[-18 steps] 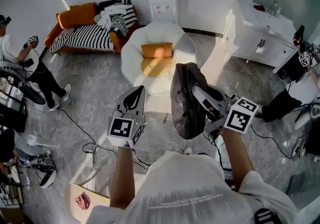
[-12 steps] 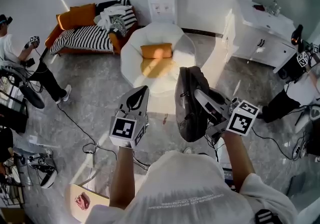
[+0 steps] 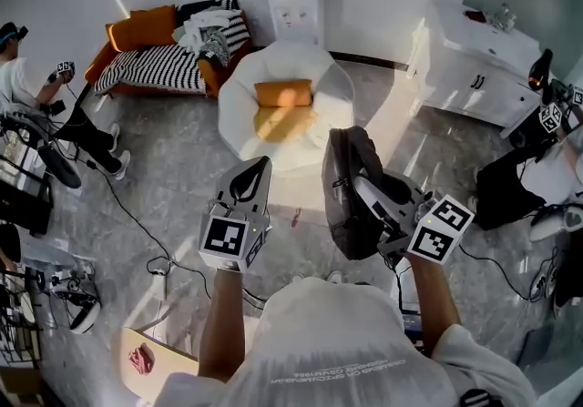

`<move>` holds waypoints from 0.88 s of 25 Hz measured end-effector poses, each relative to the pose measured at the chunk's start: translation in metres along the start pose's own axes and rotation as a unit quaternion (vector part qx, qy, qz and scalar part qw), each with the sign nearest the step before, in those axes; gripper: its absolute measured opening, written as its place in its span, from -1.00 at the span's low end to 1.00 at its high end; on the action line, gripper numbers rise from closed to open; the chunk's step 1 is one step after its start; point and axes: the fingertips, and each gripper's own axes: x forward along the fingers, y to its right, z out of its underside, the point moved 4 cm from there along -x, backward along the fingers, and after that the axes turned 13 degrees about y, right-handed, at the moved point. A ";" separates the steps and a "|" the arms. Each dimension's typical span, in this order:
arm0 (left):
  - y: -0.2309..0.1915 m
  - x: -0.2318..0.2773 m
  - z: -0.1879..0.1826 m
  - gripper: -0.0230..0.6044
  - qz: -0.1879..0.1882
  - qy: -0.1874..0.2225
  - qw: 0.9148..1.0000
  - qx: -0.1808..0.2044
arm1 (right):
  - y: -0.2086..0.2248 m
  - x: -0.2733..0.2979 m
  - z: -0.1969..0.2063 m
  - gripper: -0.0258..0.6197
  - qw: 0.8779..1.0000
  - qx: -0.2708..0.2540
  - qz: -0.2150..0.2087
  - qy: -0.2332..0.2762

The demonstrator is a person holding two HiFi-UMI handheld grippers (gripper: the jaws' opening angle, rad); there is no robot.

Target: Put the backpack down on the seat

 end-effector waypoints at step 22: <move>-0.032 0.075 0.036 -0.91 -0.013 -0.006 1.000 -0.008 | 0.098 0.036 -0.004 -0.70 1.000 -0.015 0.007 -0.005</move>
